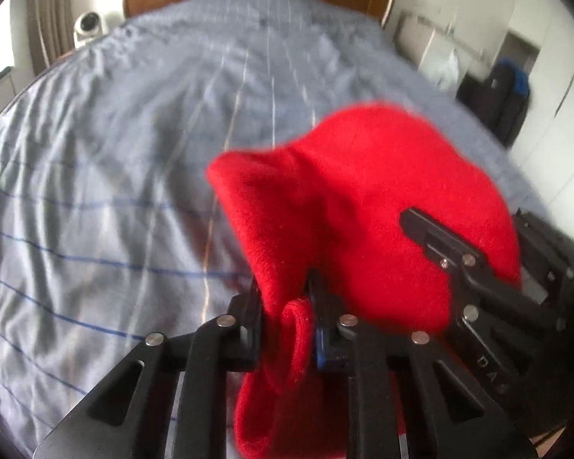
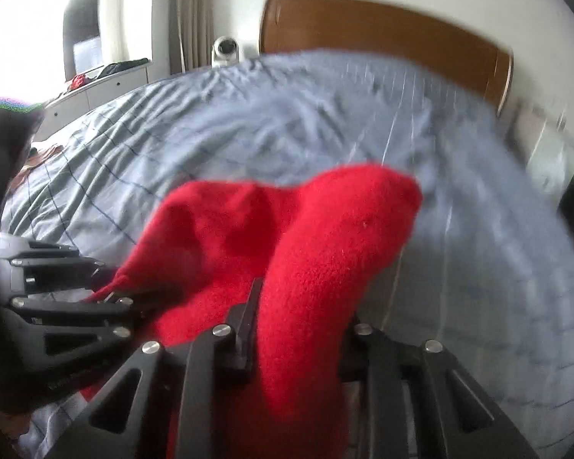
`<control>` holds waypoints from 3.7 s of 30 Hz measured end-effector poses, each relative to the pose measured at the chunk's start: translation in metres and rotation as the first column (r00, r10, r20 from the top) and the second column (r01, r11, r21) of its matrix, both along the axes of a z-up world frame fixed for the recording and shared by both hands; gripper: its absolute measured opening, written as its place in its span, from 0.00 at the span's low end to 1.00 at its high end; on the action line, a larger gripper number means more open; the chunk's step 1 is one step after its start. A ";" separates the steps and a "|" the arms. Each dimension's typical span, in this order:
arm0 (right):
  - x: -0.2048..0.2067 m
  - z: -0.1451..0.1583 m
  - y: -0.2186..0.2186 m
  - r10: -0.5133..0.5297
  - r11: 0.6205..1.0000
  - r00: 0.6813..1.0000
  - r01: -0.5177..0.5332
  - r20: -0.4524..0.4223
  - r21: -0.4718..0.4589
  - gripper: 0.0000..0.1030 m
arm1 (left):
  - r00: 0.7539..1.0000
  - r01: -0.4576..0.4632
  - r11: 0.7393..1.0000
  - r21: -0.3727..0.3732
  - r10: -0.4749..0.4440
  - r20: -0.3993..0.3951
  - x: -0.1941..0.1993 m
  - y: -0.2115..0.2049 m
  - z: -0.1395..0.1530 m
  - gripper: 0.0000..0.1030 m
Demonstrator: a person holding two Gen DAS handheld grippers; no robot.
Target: Fold small clothes
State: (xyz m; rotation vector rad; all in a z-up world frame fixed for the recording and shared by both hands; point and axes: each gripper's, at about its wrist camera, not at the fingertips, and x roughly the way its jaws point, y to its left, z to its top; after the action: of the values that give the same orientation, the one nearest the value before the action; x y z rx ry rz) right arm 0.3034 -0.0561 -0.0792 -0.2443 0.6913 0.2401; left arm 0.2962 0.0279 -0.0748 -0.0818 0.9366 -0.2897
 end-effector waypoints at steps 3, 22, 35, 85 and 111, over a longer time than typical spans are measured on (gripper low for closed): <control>-0.013 0.037 0.003 0.017 1.000 0.992 -0.019 0.126 0.012 0.25 | 0.996 -0.010 0.999 -0.038 0.013 0.087 -0.004 0.010 0.040 0.18; -0.089 -0.003 -0.073 -0.122 0.930 0.974 0.180 -0.193 0.319 0.91 | 0.975 -0.095 0.974 0.207 0.050 0.216 -0.123 0.039 0.025 0.98; -0.230 0.042 -0.071 -0.133 0.990 0.985 0.137 -0.109 0.028 0.99 | 0.963 -0.115 0.972 0.203 0.059 0.261 -0.240 -0.005 0.058 0.99; -0.273 0.116 -0.062 -0.041 0.975 0.998 0.050 -0.045 0.215 0.99 | 0.927 -0.188 0.956 0.225 0.097 0.363 -0.275 0.012 0.125 1.00; -0.284 0.095 -0.049 -0.107 0.986 0.987 0.121 -0.123 0.113 0.99 | 0.983 -0.165 0.960 0.228 0.140 0.120 -0.271 -0.002 0.077 1.00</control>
State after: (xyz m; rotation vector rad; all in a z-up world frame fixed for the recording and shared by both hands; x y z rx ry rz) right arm 0.0192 -0.1046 0.0161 -0.0755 0.8009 0.1864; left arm 0.0252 0.0259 0.0019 0.0797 0.8509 -0.0369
